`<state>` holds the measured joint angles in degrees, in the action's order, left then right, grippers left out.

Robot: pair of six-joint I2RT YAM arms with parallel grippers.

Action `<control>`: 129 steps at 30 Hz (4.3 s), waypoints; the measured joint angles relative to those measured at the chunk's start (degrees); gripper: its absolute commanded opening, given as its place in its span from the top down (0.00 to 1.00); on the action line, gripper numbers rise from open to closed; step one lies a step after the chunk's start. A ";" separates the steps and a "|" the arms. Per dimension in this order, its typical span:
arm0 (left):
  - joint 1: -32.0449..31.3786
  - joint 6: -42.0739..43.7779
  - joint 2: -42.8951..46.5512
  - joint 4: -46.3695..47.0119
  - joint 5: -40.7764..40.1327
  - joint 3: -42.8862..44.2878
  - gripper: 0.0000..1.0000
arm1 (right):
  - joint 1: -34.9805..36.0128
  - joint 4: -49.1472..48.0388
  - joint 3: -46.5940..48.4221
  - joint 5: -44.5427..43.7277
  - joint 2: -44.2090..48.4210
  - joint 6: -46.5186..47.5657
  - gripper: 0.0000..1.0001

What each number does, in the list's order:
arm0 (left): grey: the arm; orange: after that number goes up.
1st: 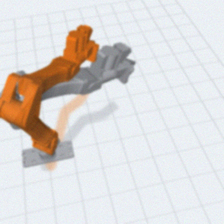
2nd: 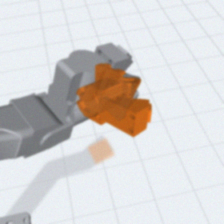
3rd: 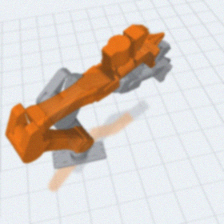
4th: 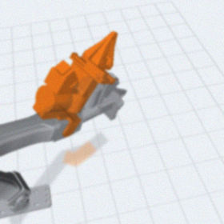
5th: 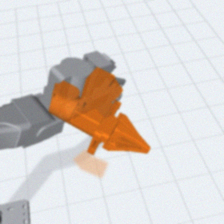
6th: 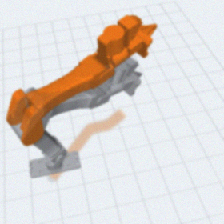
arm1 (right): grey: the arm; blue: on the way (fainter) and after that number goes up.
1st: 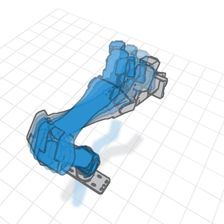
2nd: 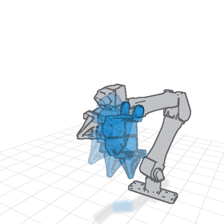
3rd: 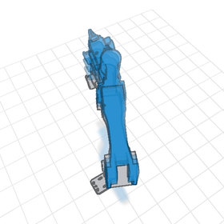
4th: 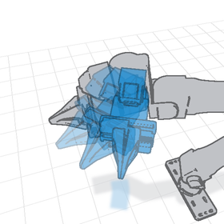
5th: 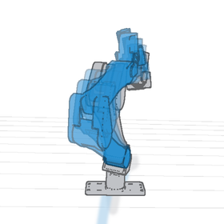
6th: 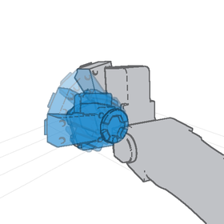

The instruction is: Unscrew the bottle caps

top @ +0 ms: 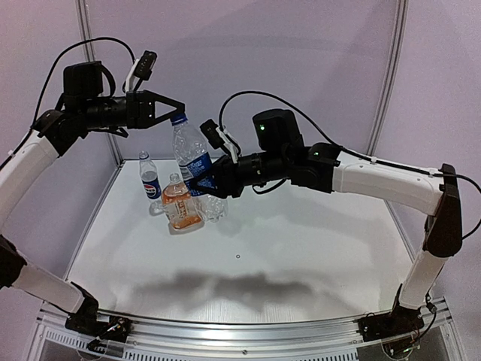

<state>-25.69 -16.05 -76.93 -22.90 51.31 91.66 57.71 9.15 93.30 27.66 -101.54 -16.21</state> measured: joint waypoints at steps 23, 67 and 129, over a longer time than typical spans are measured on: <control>-2.86 0.35 -0.81 -0.98 -9.25 0.96 0.37 | 0.28 3.96 1.29 -8.50 0.07 4.48 0.64; -3.93 -0.02 0.46 -3.85 -11.78 2.64 0.67 | 0.28 2.38 2.56 -8.92 0.04 3.13 0.65; 5.05 7.54 4.39 -5.14 4.09 0.83 0.12 | 1.44 -8.57 1.16 1.57 -2.32 1.70 0.64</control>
<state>-20.64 -8.51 -72.53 -28.03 55.40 92.49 59.16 0.58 94.45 29.23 -103.85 -14.50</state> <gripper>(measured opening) 0.900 0.359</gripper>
